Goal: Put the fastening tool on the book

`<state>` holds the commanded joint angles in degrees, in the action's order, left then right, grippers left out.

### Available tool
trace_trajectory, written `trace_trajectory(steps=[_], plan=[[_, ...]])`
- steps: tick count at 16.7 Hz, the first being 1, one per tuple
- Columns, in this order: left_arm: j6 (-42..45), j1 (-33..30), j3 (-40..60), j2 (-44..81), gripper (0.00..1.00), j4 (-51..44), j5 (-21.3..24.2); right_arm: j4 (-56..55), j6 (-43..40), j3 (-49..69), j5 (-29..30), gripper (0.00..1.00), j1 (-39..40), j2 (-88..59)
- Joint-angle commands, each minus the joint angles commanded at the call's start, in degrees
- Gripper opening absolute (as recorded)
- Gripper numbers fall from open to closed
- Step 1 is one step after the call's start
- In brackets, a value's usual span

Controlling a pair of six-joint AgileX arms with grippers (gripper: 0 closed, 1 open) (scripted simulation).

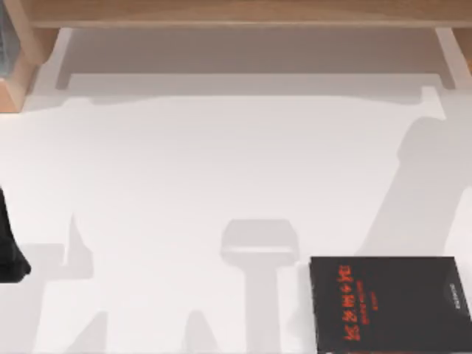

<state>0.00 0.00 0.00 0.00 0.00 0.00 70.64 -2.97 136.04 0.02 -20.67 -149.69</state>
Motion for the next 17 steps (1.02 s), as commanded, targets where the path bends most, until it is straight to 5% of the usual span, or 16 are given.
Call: trace_trajectory(steps=[3,17], plan=[[0.0,0.0,0.0,0.0,1.0,0.0,0.0,0.0,0.0,0.0,0.0,0.0,0.0,0.0],[0.0,0.0,0.0,0.0,1.0,0.0,0.0,1.1,0.8,-3.0,0.4,0.0,-0.9,6.0]])
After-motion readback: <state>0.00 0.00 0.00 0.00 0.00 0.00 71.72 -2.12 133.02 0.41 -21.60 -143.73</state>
